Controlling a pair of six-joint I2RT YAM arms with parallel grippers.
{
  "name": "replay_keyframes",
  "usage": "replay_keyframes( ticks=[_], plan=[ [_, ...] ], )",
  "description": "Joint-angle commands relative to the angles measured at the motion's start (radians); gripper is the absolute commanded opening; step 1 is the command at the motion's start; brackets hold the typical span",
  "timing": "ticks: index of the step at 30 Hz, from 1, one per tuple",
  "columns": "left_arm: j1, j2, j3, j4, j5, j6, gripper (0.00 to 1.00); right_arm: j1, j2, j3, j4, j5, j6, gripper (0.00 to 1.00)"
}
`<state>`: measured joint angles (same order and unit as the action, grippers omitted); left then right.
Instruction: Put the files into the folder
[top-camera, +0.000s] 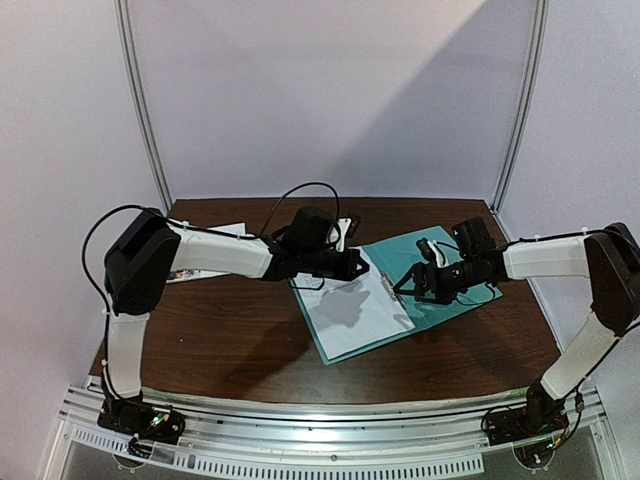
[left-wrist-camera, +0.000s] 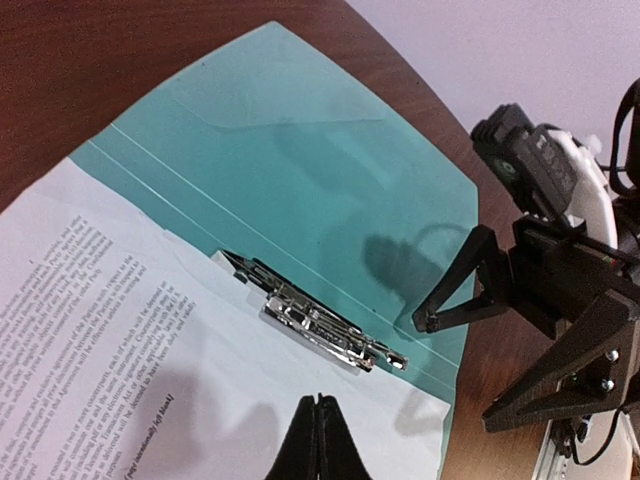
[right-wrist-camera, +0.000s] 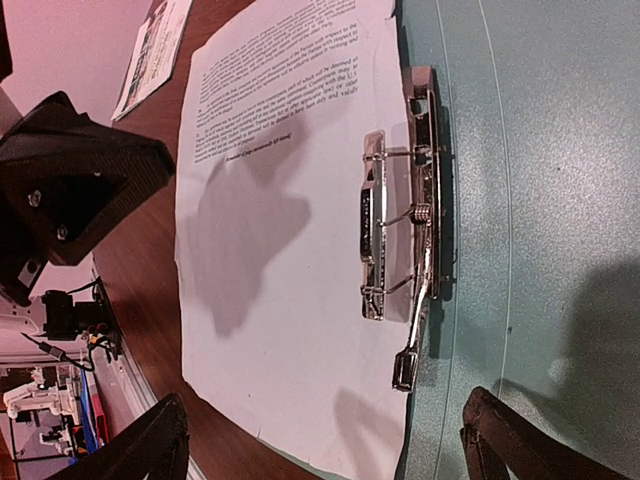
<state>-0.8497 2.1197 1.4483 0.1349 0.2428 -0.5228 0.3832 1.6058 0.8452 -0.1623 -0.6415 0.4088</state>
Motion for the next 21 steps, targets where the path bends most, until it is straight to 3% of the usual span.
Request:
replay_keyframes(
  ticks=[1, 21],
  plan=[
    [-0.028, 0.030, 0.032, -0.062, 0.023, 0.039, 0.00, -0.004, 0.042, -0.009, 0.045, -0.046, 0.033, 0.94],
    [-0.054, 0.102, 0.034, -0.072, 0.062, 0.058, 0.00, -0.005, 0.126, 0.003, 0.105, -0.116, 0.077, 0.89]
  ],
)
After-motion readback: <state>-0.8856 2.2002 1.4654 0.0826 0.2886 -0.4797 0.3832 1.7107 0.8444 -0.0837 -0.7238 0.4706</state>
